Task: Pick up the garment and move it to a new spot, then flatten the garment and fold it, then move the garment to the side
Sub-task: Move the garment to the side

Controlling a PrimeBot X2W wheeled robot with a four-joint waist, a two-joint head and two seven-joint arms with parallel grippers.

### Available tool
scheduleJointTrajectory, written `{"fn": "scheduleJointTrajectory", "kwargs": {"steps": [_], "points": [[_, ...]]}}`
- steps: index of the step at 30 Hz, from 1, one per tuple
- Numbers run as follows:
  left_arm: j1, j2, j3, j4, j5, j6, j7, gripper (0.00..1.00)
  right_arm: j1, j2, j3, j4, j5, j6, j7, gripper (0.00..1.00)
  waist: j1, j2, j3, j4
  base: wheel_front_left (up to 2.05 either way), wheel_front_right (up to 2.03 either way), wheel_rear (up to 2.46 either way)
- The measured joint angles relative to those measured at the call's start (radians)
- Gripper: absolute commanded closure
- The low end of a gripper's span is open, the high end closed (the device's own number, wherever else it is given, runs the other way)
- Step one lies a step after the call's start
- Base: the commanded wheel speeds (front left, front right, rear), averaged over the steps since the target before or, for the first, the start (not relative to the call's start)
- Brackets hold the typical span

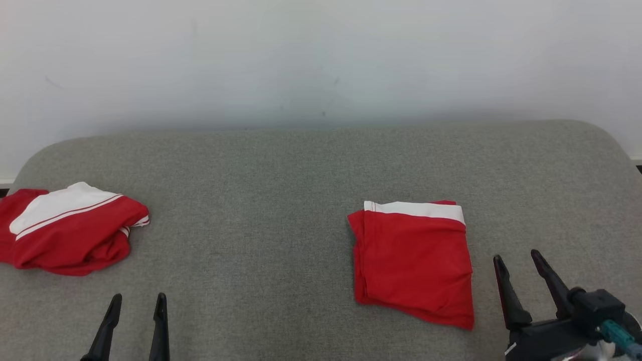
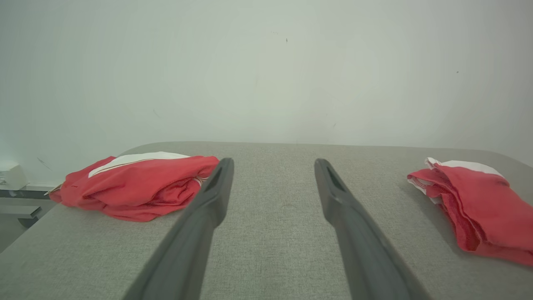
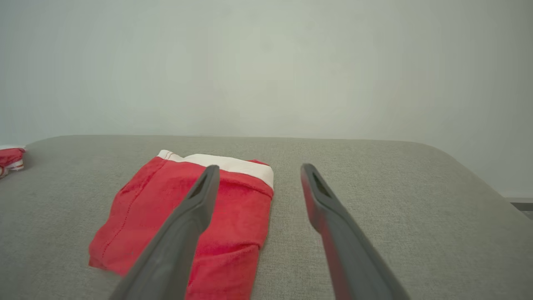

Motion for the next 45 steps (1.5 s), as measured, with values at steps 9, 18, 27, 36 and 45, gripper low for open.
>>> {"fn": "scheduleJointTrajectory", "kwargs": {"steps": [9,18,27,36,45], "points": [[-0.064,-0.001,-0.021,0.007,-0.006,0.0,0.0,0.0,-0.221,-0.055,0.088,0.237,0.047,0.0,0.082,0.0,0.0,0.0,0.072,0.03,0.0,0.0,0.0],[-0.12,-0.004,-0.029,0.019,-0.023,0.0,0.0,0.0,-0.375,-0.042,0.17,0.501,0.122,0.0,0.082,0.0,0.0001,0.0001,0.155,0.077,0.0,0.0,0.0],[-0.137,-0.006,-0.026,0.027,-0.023,0.0,0.0,0.0,-0.435,-0.027,0.251,0.653,0.211,0.0,0.045,0.0,0.0001,0.0001,0.184,0.102,0.0,0.0,0.0],[-0.134,-0.011,-0.021,0.028,-0.023,0.0,0.0,0.0,-0.443,-0.002,0.284,0.715,0.279,0.002,0.012,0.0,-0.0001,0.0,0.17,0.075,0.0,0.0,0.0],[-0.142,-0.013,-0.031,0.026,-0.023,0.0,0.0,0.0,-0.495,-0.003,0.352,0.743,0.335,0.002,0.025,1.0,-0.0001,0.0,0.193,0.061,0.0,0.0,0.0]]}}
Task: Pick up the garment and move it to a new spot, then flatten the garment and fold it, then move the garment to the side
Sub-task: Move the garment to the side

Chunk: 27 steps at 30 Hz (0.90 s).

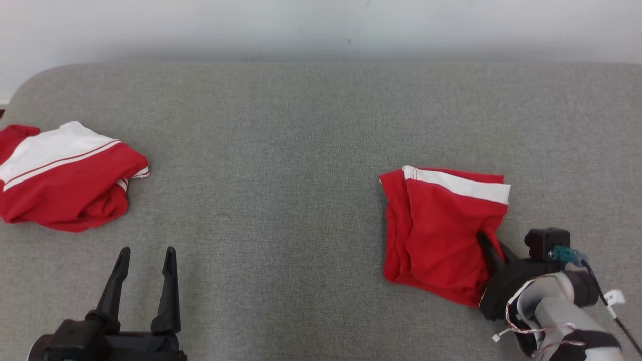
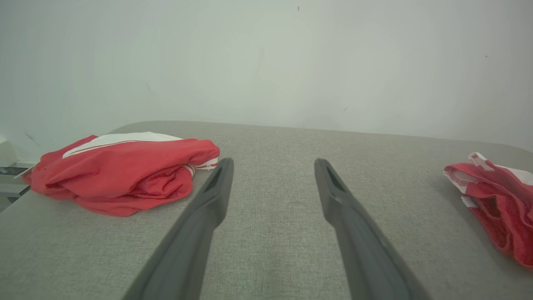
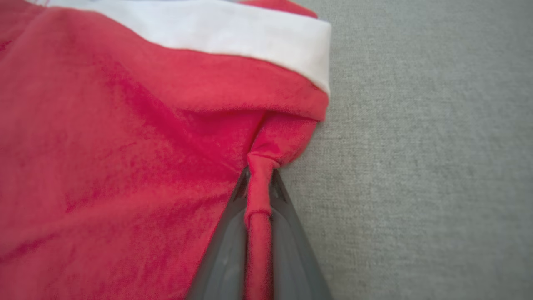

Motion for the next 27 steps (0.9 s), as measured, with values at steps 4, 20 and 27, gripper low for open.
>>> {"fn": "scheduleJointTrajectory", "kwargs": {"steps": [4,20,27], "points": [[-0.018,0.0,-0.003,-0.007,0.0,0.0,0.0,0.0,-0.057,-0.044,0.067,-0.007,-0.013,0.001,0.017,1.0,0.0,0.0,0.028,-0.001,0.0,0.0,0.0],[-0.169,0.011,0.014,-0.149,-0.019,0.0,0.0,0.0,-0.449,-0.385,0.274,-0.206,-0.032,0.0,0.132,1.0,0.0003,0.0003,0.27,-0.058,0.0,0.0,0.0],[-0.194,0.041,0.047,-0.239,-0.011,0.0,0.0,0.0,-0.569,-0.513,0.268,-0.269,-0.022,0.0,0.148,1.0,0.0004,0.0003,0.392,-0.115,0.0,0.0,0.0]]}}
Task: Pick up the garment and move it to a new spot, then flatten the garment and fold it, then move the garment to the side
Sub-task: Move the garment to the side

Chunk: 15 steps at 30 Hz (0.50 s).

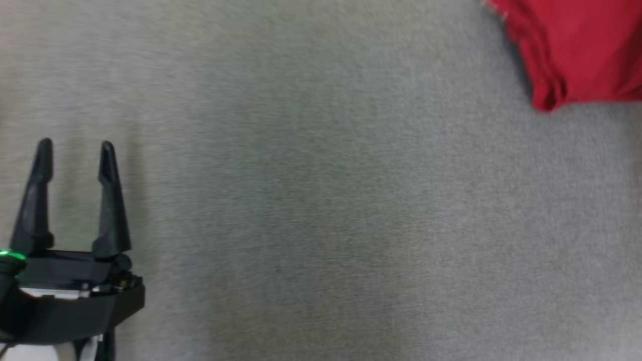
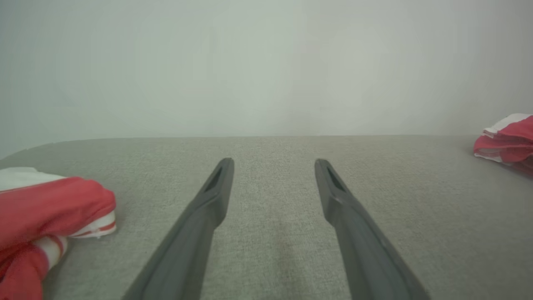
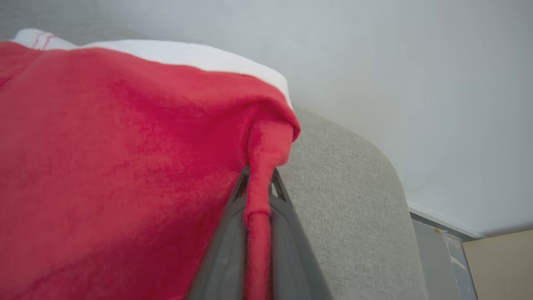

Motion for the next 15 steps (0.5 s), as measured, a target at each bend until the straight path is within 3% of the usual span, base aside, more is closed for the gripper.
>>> {"fn": "scheduleJointTrajectory", "kwargs": {"steps": [7,15], "points": [[0.01,0.043,0.025,-0.07,0.012,0.0,0.0,0.0,-0.05,-0.09,-0.023,-0.021,0.01,0.0,0.007,1.0,-0.0002,0.0,0.082,-0.091,0.0,0.0,0.0],[0.025,0.072,0.049,-0.114,0.018,0.0,0.0,0.0,-0.091,-0.118,-0.043,-0.033,0.003,0.0,0.009,1.0,-0.0003,-0.0002,0.132,-0.158,0.0,0.0,0.0]]}}
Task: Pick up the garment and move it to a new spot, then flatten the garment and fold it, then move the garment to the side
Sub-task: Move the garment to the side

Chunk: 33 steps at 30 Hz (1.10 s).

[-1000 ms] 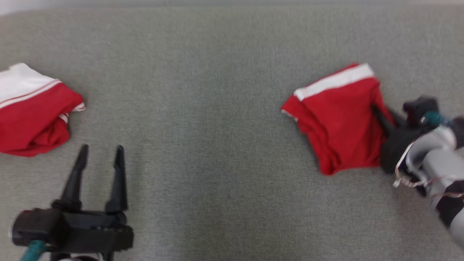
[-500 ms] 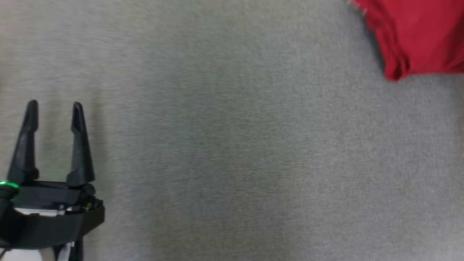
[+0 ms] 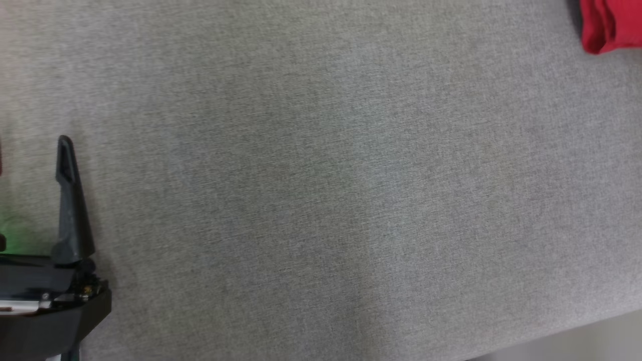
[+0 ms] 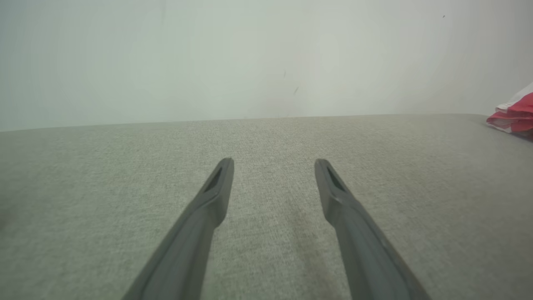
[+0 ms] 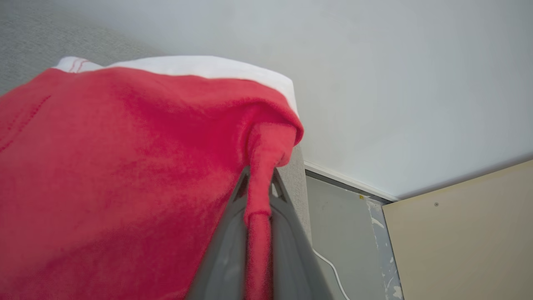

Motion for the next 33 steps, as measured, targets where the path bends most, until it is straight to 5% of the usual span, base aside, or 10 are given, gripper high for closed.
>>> {"fn": "scheduleJointTrajectory", "kwargs": {"steps": [8,9,10,11,20,33], "points": [[0.008,0.012,0.003,-0.022,0.001,0.0,-0.001,0.0,-0.073,0.007,0.002,0.026,-0.06,0.0,0.002,1.0,-0.0002,-0.0002,0.034,-0.022,0.0,0.0,0.0],[0.008,0.013,0.004,-0.022,0.001,0.0,-0.001,0.0,-0.075,0.012,0.002,0.036,-0.067,0.0,0.011,0.89,-0.0002,-0.0002,0.037,-0.023,0.0,0.0,0.0],[0.007,0.014,0.003,-0.022,0.001,0.0,-0.001,0.0,-0.077,0.015,0.001,0.041,-0.081,0.0,0.006,0.32,-0.0001,-0.0002,0.039,-0.023,0.0,0.0,0.0],[0.005,0.013,0.002,-0.021,0.001,0.0,-0.002,0.0,-0.083,0.017,-0.003,0.048,-0.092,0.0,0.003,0.0,-0.0002,-0.0002,0.04,-0.021,0.0,0.0,0.0],[-0.013,-0.01,-0.015,0.04,-0.007,0.0,-0.002,0.0,-0.082,0.058,-0.041,0.1,-0.14,0.0,-0.052,0.0,0.0,-0.0001,0.0,0.002,0.0,0.0,0.0],[0.104,-0.07,0.01,0.212,-0.028,0.0,0.0,0.0,0.116,0.234,-0.094,0.049,-0.104,0.0,-0.189,0.0,-0.0001,-0.0001,-0.204,0.041,0.0,0.0,0.0]]}}
